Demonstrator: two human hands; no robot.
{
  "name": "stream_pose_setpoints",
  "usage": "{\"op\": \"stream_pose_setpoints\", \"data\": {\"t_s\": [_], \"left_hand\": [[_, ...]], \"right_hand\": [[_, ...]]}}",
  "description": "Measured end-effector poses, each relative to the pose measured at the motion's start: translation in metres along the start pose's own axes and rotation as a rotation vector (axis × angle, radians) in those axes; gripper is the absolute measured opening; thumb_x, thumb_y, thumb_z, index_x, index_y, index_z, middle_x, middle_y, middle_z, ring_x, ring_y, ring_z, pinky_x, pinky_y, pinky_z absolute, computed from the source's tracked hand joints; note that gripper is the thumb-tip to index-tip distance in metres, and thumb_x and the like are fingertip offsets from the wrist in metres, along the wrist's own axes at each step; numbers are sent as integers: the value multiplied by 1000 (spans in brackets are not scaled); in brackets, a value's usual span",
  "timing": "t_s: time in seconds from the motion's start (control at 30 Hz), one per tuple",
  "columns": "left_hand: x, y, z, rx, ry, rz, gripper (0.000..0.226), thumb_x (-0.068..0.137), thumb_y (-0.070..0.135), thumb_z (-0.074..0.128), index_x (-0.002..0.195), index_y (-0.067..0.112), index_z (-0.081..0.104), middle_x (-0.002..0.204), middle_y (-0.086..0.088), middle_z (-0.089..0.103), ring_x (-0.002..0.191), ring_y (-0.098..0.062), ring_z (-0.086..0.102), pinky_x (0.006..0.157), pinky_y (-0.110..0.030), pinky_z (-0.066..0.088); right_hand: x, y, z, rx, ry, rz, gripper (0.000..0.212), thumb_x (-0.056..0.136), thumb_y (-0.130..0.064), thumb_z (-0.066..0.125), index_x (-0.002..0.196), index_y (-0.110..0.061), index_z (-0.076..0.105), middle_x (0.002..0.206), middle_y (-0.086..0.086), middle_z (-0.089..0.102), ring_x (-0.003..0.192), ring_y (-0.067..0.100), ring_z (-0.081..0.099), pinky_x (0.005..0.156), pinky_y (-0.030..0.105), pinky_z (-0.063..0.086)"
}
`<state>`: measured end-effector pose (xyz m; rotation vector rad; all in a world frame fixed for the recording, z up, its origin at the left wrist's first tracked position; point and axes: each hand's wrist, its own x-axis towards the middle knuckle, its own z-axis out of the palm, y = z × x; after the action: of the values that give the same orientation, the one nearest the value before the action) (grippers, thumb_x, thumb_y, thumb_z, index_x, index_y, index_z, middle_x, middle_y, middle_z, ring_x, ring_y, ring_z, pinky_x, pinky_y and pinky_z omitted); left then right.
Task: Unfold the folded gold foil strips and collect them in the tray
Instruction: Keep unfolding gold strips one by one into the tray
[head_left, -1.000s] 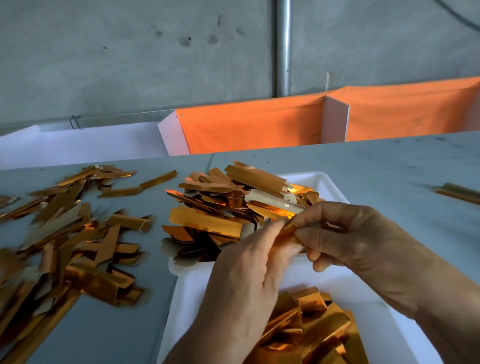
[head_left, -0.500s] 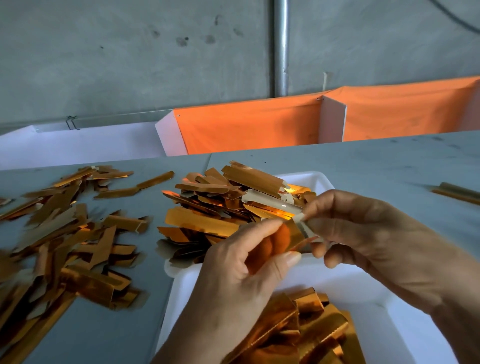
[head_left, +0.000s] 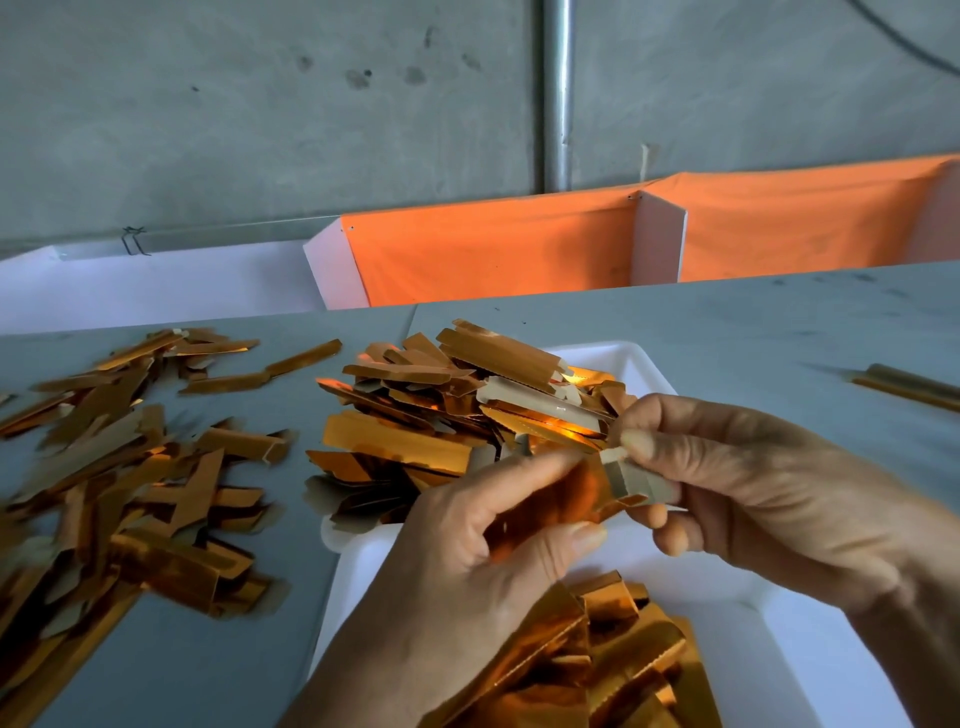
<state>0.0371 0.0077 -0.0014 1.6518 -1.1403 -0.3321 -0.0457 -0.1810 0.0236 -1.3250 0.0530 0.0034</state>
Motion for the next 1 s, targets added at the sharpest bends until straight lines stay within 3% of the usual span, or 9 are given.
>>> {"op": "stream_pose_setpoints", "data": {"t_s": [0.17,0.27,0.33,0.4,0.5,0.6,0.83,1.0], "left_hand": [[1,2,1,-16,-13,11,36,79,48,60,113,58,56,110,20,67,107,-3,60,89,-21,51],[1,3,2,-1,-25,20,36,80,44,60,114,57,56,107,22,67,102,1,62,81,-14,51],[1,2,3,44,-4,10,34,77,51,58,106,68,52,106,28,65,102,6,60,83,-12,50],[1,0,2,47,17,-10,31,74,56,57,99,72,51,105,28,64,102,6,59,88,-13,48],[1,0,1,21,20,3,30,77,53,58,106,62,57,104,16,68,104,-3,61,90,-24,51],[1,0,0,-25,26,-4,35,78,50,60,113,54,59,104,9,69,105,-7,62,85,-19,51],[1,2,1,43,33,11,32,76,52,60,106,62,56,103,13,68,102,-8,62,90,-28,50],[1,1,3,123,21,4,36,77,52,58,111,63,53,104,21,64,102,0,59,85,-23,51]], "right_hand": [[-2,-4,3,-189,-1,-56,10,70,-17,81,74,-17,72,63,1,62,54,11,59,51,20,51],[1,-4,9,-443,108,-98,3,70,-19,72,69,-20,69,56,3,61,49,14,57,53,20,47],[4,-2,11,-518,173,-145,15,79,-10,73,68,-18,68,54,2,60,48,13,56,52,19,47],[4,0,13,-469,151,-187,17,82,-8,71,69,-18,67,57,0,58,48,12,55,51,20,47],[-1,-2,8,-272,-5,-185,6,79,-19,71,80,-15,67,69,3,60,56,15,58,56,22,50],[-5,-5,-1,-235,-110,-144,21,71,-24,73,88,-13,68,78,6,65,68,18,64,63,24,53],[-4,-5,4,-379,-29,-136,3,72,-17,70,74,-18,67,65,6,65,58,16,62,59,21,51],[0,-1,6,-434,29,-120,10,65,-19,69,71,-24,63,53,3,55,46,14,50,51,18,43]]}}
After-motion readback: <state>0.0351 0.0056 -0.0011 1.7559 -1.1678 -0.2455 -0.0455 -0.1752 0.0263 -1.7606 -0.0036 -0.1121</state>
